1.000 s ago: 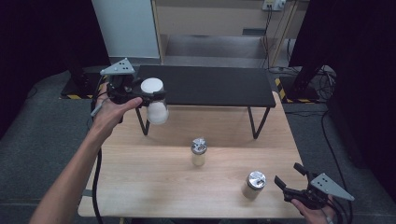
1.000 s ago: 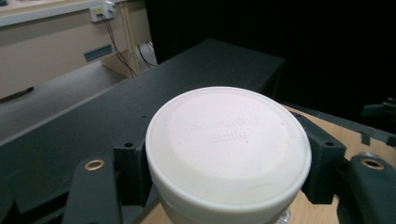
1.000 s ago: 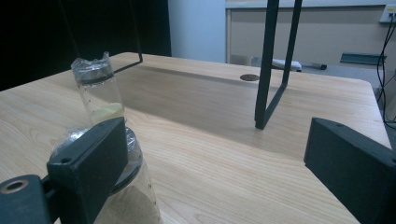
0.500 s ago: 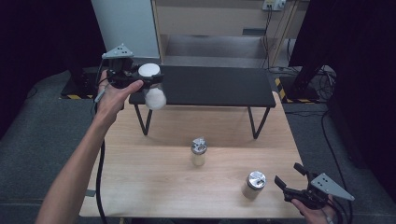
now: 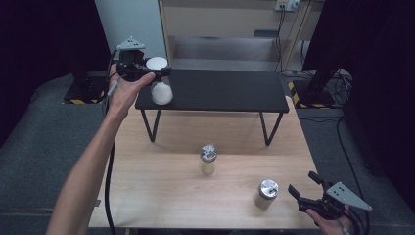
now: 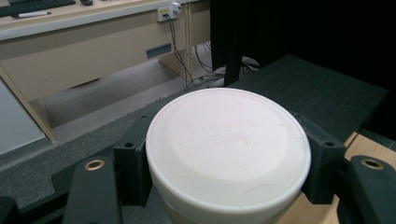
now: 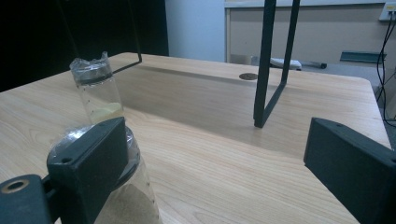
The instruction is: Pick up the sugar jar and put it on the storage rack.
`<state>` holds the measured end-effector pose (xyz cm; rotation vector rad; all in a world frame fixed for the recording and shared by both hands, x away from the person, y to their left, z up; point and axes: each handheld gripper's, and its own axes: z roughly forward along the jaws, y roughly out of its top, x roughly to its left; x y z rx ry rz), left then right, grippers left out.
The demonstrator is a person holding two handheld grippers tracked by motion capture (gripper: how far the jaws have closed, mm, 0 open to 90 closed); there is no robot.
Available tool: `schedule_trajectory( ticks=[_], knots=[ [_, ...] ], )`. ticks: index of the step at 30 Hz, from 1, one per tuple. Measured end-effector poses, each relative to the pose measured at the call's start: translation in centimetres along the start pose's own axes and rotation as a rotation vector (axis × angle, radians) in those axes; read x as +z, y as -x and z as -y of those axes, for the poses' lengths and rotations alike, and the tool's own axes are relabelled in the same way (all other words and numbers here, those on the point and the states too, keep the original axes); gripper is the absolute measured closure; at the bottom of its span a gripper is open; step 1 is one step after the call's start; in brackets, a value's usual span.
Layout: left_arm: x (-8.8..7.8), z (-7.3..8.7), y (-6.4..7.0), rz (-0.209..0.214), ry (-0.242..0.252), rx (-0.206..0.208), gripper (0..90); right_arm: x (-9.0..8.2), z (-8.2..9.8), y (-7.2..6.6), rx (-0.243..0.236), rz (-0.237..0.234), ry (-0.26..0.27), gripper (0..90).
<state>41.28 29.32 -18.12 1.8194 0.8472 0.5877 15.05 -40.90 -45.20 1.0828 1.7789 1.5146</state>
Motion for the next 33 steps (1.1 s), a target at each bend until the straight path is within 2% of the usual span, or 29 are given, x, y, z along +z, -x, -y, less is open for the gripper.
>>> schedule_trajectory(
  ticks=[15,33],
  knots=[
    [3.1,-0.7,-0.3,-0.052,0.0,-0.06,32.7,-0.2,0.1,0.2,0.002,0.001,0.006,7.2],
    [3.9,-0.2,-0.9,-0.08,-0.009,-0.087,32.7,-0.3,0.2,0.2,0.007,0.004,0.003,7.2]
  ],
)
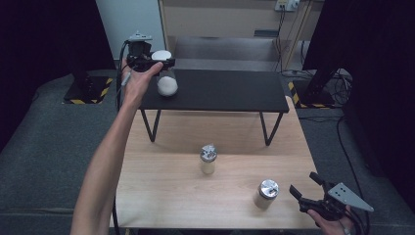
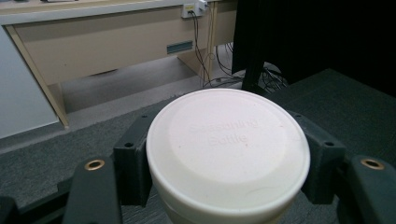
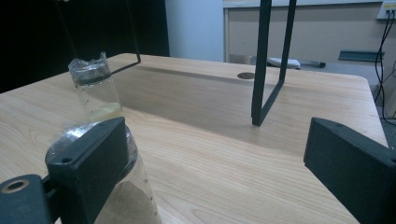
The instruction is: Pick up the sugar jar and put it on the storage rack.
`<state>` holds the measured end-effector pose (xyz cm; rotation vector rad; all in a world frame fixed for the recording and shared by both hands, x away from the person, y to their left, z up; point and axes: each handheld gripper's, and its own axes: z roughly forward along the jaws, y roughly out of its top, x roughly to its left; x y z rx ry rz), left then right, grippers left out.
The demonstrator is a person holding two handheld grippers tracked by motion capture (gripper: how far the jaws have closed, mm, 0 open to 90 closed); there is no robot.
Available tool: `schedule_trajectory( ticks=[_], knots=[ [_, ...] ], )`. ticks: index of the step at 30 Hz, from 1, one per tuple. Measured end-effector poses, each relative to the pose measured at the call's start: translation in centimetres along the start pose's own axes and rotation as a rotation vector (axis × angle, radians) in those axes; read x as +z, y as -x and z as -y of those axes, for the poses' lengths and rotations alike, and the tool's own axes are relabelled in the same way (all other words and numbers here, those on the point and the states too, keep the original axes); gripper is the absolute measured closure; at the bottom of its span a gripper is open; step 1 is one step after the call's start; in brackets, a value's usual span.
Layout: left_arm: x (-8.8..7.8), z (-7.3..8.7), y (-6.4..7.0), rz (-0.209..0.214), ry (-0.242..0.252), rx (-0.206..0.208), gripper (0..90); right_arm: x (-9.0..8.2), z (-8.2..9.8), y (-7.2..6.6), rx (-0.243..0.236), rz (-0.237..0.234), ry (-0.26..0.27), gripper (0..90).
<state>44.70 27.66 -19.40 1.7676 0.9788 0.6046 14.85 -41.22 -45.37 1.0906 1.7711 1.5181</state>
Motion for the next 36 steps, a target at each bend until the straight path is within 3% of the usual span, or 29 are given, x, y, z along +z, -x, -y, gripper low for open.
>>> schedule_trajectory(
  ticks=[9,21,23,25,27,31,36],
  knots=[
    [0.3,0.3,-0.2,-0.003,-0.001,-0.006,32.6,0.0,0.0,0.0,0.001,0.001,0.0,7.2],
    [0.3,0.5,0.0,0.002,0.002,0.037,32.3,-0.1,0.0,0.0,0.001,0.001,0.002,7.2],
    [0.1,0.7,0.0,0.002,0.024,0.042,31.8,-0.1,0.0,0.0,0.0,0.0,0.003,7.2],
    [-0.1,1.0,0.1,0.003,0.062,0.026,27.0,-0.1,0.0,-0.1,-0.001,0.001,0.003,7.2],
    [-0.4,1.0,0.3,-0.008,0.081,0.021,16.7,-0.1,0.0,-0.1,0.0,0.002,0.003,7.3],
    [-1.4,0.9,0.4,-0.02,0.117,0.032,6.0,-0.1,0.0,-0.1,-0.001,0.001,0.004,7.2],
    [-2.9,1.1,-0.2,0.025,0.166,0.027,3.1,-0.1,0.0,-0.1,-0.001,0.002,0.006,7.2]
  ],
)
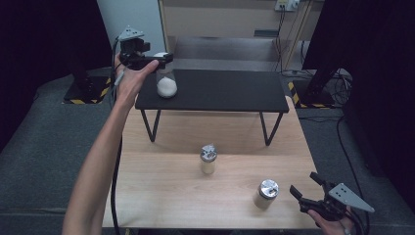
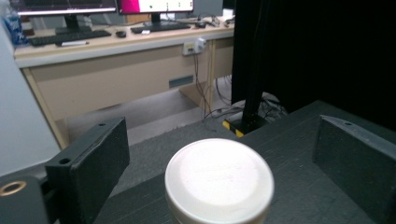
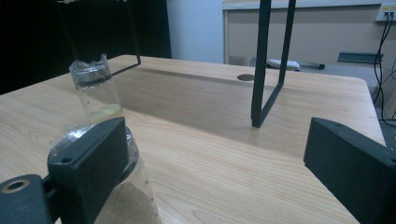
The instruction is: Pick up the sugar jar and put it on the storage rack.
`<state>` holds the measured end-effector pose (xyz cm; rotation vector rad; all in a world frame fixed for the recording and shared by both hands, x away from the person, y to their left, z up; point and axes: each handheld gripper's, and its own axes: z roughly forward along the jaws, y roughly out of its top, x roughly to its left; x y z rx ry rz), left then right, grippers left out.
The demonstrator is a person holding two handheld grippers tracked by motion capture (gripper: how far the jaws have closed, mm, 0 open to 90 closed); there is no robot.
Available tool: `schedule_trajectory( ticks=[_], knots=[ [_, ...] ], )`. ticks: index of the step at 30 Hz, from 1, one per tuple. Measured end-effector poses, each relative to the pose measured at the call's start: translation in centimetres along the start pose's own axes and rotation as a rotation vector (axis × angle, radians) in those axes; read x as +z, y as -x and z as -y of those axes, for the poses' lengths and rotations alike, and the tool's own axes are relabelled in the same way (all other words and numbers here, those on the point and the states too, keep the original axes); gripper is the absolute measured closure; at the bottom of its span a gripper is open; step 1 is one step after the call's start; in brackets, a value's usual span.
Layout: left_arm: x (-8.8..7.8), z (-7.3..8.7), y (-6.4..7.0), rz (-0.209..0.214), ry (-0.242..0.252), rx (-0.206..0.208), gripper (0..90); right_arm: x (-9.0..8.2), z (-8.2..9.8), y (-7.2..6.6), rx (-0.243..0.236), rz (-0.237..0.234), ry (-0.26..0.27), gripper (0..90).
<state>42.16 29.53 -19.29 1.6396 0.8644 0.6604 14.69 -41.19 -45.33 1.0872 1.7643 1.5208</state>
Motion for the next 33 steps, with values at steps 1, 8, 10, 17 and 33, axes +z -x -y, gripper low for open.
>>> schedule_trajectory(
  ticks=[1,8,10,17,33],
  knots=[
    [-0.4,0.0,-0.1,0.009,0.01,-0.004,3.1,0.0,0.0,0.0,-0.002,0.0,0.0,7.2],
    [-2.8,-0.1,-0.2,0.068,0.017,0.039,2.8,0.0,0.0,-0.1,-0.002,-0.001,0.002,7.2],
    [-3.5,0.1,-0.3,0.087,0.021,0.045,2.8,0.0,0.0,-0.1,-0.005,-0.002,0.003,7.2],
    [-5.5,0.9,-0.2,0.18,0.034,0.069,2.9,0.1,-0.1,-0.1,-0.006,-0.003,0.003,7.2],
    [-8.4,3.2,1.7,0.361,0.059,0.144,2.0,0.1,-0.1,-0.2,-0.008,-0.005,0.004,7.2]
  ],
)
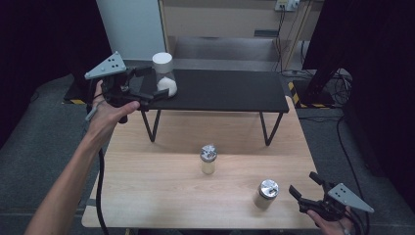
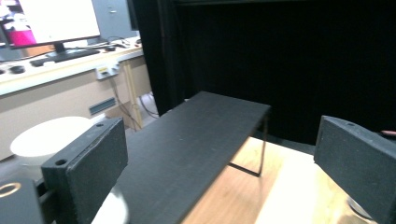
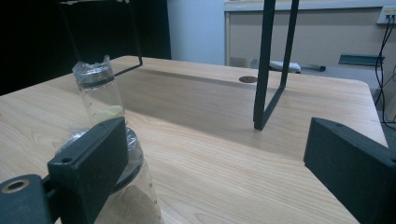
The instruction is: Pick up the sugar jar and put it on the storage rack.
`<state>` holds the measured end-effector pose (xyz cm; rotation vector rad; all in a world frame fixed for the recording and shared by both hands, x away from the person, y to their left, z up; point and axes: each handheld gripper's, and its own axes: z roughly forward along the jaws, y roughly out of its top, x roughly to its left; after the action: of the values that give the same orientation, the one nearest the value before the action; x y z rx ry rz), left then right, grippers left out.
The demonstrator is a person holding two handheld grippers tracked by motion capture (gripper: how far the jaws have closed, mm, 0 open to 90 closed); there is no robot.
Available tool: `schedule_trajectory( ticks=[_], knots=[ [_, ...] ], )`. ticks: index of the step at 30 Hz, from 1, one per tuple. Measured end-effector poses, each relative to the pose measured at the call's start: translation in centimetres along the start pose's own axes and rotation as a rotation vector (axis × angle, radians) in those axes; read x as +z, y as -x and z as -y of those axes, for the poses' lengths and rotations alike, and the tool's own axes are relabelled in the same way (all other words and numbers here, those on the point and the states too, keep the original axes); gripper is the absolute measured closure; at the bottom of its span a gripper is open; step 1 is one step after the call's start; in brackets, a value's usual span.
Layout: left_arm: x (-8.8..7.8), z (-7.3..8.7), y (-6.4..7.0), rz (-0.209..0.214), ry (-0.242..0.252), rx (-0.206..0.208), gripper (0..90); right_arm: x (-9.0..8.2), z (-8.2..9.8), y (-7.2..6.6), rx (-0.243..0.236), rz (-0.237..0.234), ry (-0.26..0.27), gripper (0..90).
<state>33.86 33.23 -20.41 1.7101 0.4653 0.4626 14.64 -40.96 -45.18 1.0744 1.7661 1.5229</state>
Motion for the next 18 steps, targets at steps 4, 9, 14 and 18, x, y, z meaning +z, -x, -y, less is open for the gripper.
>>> schedule_trajectory(
  ticks=[4,9,14,18],
  knots=[
    [-0.3,0.8,0.7,0.04,-0.001,0.006,1.9,0.0,0.0,0.0,-0.002,-0.001,0.001,7.2],
    [-0.7,2.2,1.5,0.076,0.011,0.005,1.9,0.0,0.0,-0.1,-0.001,0.0,0.002,7.2],
    [-1.2,3.4,2.4,0.097,0.002,0.017,1.8,0.0,0.0,-0.1,-0.003,0.0,0.004,7.2],
    [-1.6,4.5,3.0,0.109,0.006,0.015,1.8,0.0,0.0,-0.1,-0.001,0.0,0.003,7.2]
  ],
)
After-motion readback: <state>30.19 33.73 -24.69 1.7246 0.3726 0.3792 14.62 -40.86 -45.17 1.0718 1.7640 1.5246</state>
